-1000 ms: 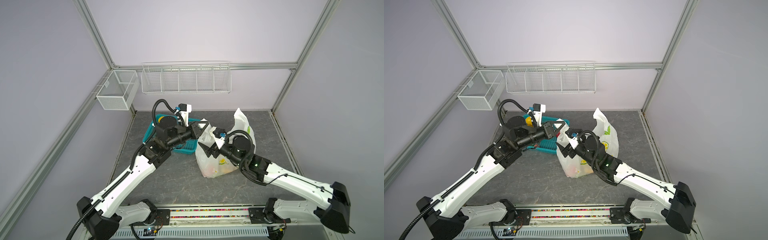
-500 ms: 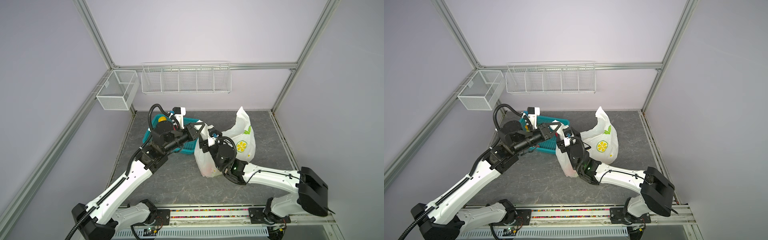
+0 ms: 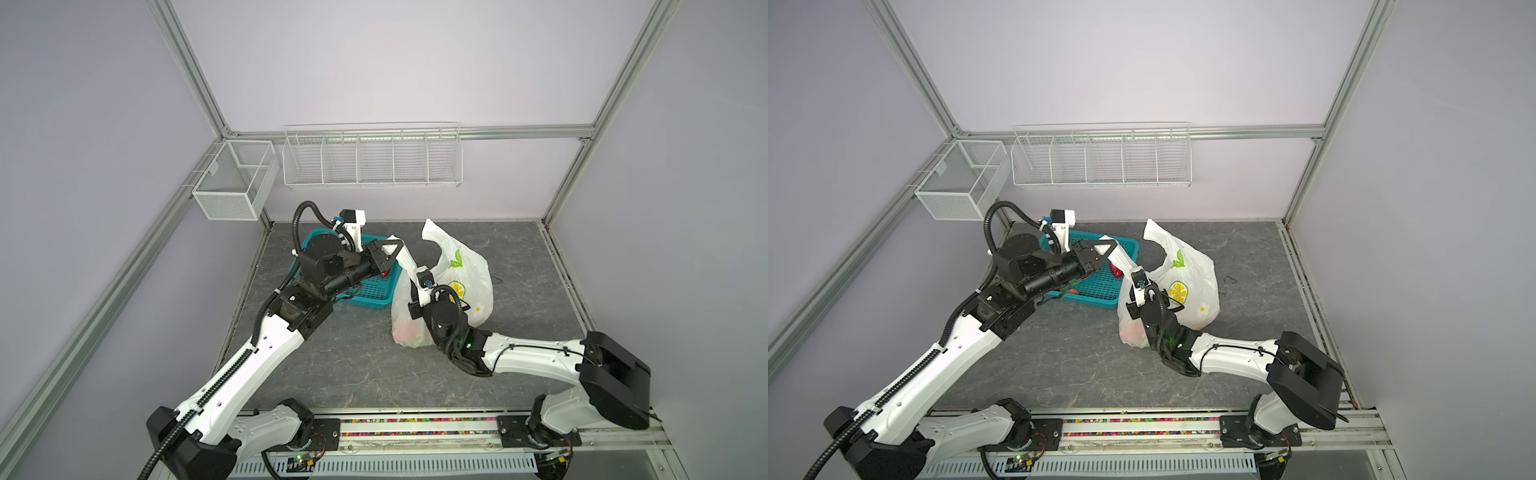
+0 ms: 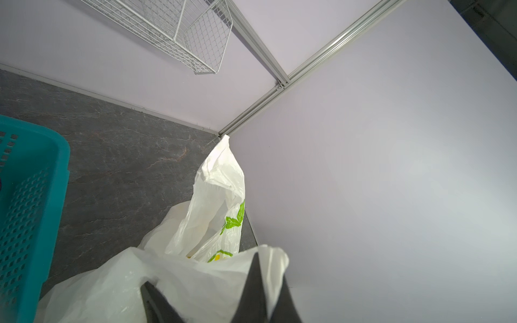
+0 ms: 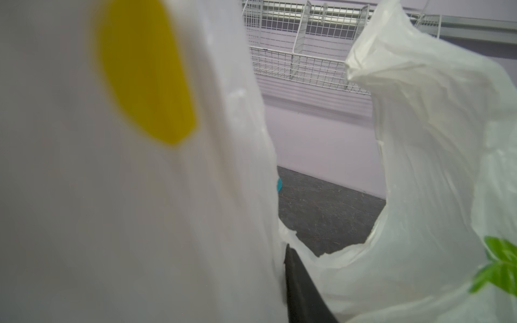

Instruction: Place the fake fruits into the plastic bag and tie a complex knot

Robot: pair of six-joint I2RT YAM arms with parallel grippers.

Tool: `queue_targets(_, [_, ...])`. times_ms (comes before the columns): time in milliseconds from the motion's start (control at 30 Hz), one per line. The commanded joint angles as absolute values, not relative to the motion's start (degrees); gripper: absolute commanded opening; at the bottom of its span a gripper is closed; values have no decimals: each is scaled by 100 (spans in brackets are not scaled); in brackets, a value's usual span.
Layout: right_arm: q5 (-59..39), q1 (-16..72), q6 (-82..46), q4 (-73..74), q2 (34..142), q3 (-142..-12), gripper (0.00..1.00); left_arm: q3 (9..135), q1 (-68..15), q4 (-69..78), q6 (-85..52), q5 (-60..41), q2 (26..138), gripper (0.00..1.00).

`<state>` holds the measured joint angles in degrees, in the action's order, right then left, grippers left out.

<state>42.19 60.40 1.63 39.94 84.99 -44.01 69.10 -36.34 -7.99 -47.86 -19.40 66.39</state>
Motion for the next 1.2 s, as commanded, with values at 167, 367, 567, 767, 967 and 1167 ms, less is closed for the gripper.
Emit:
queue_targets(167, [1567, 5421, 558, 2653, 7570, -4667, 96, 7488, -3542, -1284, -3887, -2546, 6851, 0])
queue_targets(367, [-589, 4826, 1041, 1299, 7264, -5386, 89, 7598, -3490, -1406, -3679, -2770, 6908, 0])
queue_targets(567, [-3286, 4016, 1182, 264, 7679, -6368, 89, 7605, -3464, -1436, -3586, -2821, 6873, 0])
queue_targets(767, [-4637, 3821, 905, 502, 8460, -6927, 95, 7582, -3429, -1407, -3604, -2874, 6838, 0])
queue_targets(967, [-4968, 3709, 132, 1573, 8884, -6540, 56, 7436, -3349, -1180, -3745, -2832, 6700, 0])
queue_targets(1167, [-4415, 3658, -118, 2112, 8799, -5708, 10, 7272, -3193, -918, -3939, -2837, 6600, 0])
